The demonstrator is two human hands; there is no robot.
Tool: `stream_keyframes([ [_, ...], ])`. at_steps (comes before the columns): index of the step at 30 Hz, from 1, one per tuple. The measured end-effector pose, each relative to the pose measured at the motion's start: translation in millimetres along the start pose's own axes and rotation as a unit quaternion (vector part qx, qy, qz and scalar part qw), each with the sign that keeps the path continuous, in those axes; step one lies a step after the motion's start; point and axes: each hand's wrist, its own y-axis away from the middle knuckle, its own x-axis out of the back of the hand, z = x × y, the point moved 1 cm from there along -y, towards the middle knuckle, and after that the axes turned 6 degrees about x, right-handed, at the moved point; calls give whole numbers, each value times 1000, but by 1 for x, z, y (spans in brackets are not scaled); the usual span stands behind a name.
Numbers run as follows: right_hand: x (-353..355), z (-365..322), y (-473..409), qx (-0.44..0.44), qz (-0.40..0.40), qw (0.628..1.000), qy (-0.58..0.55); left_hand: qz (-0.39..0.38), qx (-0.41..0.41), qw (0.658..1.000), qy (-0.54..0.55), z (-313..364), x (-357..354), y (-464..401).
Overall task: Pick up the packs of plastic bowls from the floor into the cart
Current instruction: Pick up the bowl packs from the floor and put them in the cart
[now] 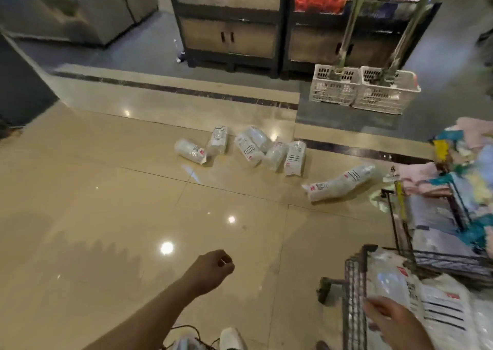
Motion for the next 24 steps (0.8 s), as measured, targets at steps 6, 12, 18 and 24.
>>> stream_keyframes([
  [6, -73, -134, -41, 76, -38, 996, 25, 32, 45, 993, 100, -54, 86, -46],
  [12, -134, -267, -109, 143, -72, 987, 25, 30, 114, 983, 139, -92, 144, -112],
  [18, -193, -419, -223, 165, -116, 980, 0, 58, 199, 941, 269, -89, 241, -215],
  [24, -238, -570, -324, 145, -163, 976, 23, 77, 234, 892, 379, -39, 373, -336],
])
